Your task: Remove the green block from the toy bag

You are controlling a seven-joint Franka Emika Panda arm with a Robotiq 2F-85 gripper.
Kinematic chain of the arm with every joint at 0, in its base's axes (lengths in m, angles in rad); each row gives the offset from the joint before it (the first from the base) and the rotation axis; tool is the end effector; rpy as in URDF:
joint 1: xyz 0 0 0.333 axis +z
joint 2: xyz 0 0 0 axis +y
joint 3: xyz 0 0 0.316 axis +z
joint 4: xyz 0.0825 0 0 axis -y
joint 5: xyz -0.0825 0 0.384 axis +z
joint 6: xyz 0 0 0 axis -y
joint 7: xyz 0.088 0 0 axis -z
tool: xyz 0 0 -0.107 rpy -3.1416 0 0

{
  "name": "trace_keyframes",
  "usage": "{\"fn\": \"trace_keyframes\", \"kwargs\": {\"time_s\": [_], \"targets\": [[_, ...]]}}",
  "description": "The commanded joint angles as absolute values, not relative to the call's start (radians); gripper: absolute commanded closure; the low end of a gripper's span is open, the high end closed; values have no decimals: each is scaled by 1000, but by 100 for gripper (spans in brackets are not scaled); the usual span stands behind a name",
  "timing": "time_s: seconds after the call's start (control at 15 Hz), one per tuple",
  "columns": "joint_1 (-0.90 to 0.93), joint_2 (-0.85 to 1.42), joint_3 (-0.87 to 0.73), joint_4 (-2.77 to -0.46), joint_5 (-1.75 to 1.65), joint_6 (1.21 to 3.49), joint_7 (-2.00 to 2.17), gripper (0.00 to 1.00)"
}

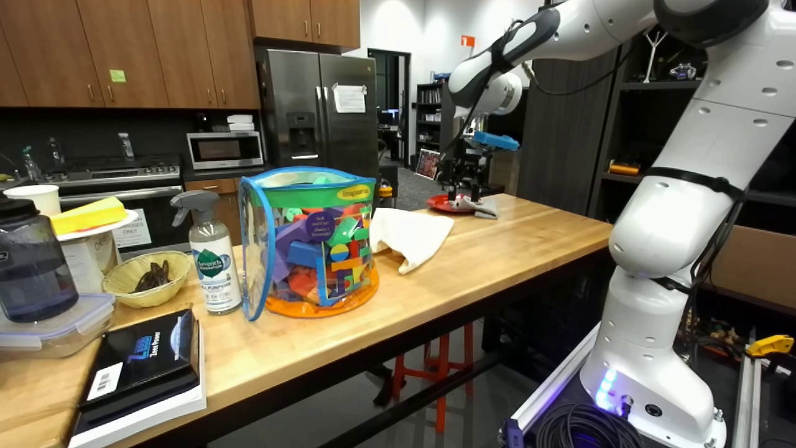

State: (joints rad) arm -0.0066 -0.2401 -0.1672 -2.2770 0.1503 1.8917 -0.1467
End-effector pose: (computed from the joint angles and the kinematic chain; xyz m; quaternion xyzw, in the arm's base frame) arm 0.4520 -0.0703 0.4417 -0.9925 0.0385 0.0596 0.0996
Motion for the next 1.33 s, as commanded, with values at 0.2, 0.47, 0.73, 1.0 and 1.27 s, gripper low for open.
{"fn": "trace_keyframes", "kwargs": {"time_s": [0.2, 0.47, 0.73, 1.0, 1.27], "targets": [[-30, -239, -146, -2275, 155, 1889, -151, 0], [-30, -239, -146, -2275, 155, 1889, -151, 0], [-32, -231, -140, -2236, 151, 1889, -145, 0], [-21, -206, -117, -2123, 155, 1907, -150, 0], [-7, -149, -86, -1988, 160, 1919, -159, 0]]}}
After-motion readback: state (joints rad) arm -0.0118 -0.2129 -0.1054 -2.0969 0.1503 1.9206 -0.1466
